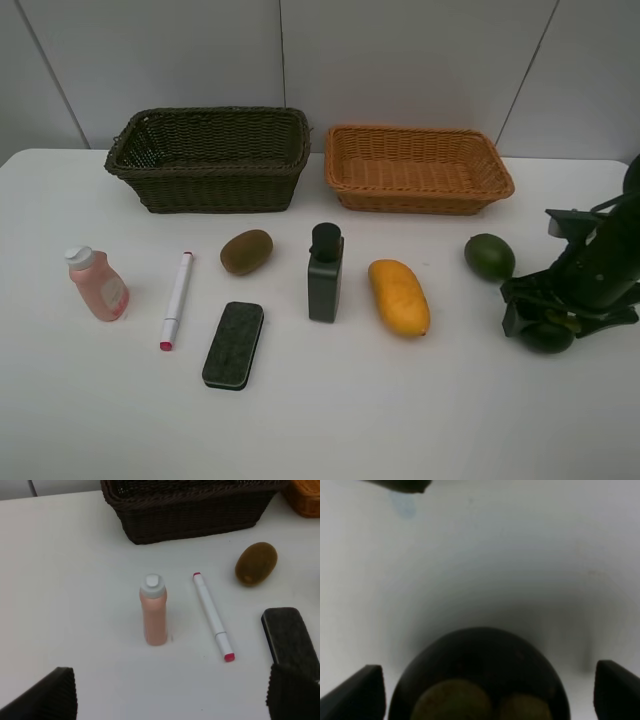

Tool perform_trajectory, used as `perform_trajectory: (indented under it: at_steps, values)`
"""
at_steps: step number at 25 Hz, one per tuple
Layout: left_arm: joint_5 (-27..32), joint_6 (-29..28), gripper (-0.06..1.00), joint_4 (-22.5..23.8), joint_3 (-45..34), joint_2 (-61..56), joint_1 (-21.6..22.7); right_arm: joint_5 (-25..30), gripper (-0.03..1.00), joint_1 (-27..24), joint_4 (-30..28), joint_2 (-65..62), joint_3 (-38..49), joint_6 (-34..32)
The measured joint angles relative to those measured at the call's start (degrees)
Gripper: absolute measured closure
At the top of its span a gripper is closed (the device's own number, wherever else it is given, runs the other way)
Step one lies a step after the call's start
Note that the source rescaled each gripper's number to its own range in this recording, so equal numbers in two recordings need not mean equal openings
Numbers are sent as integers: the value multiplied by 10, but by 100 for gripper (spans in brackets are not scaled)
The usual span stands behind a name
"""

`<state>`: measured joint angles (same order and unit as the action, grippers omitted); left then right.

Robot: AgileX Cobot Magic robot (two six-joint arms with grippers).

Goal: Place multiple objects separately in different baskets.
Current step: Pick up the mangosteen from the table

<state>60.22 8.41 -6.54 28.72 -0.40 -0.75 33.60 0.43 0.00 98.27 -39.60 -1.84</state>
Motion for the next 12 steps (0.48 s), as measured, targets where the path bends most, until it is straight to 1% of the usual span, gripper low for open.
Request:
perform_trajectory:
  at_steps: [12]
  values:
    - [0, 0, -5, 0, 0, 0, 0, 1, -3, 0, 7, 0, 0, 0]
